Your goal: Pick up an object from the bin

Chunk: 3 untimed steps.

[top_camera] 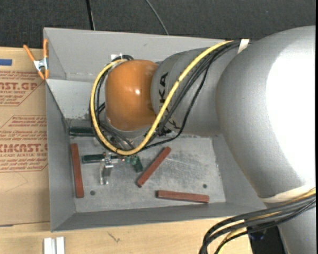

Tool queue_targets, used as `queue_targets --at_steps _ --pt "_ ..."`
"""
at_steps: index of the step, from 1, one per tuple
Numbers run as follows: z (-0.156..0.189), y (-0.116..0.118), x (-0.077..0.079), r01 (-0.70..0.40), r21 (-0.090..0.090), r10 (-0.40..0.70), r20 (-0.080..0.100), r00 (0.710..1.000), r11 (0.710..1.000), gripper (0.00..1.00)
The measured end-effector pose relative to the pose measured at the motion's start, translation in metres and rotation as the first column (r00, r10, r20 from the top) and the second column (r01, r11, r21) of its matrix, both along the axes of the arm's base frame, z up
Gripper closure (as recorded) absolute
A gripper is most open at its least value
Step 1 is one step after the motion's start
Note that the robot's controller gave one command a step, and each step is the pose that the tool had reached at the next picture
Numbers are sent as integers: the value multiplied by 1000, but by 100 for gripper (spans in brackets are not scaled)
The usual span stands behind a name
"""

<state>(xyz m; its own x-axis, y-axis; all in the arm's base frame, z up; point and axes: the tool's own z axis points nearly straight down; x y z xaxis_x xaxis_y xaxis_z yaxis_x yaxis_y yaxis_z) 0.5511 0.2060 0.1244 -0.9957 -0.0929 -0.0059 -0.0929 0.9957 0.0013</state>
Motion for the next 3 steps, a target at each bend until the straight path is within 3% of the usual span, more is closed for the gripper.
queue_targets --at_steps 1,2,3 --pt "-50 2 31 -19 5 19 8 1000 1000 100" --pt "-50 2 31 -19 5 19 8 1000 1000 100" --pt "103 14 14 -46 0 46 0 999 999 100"
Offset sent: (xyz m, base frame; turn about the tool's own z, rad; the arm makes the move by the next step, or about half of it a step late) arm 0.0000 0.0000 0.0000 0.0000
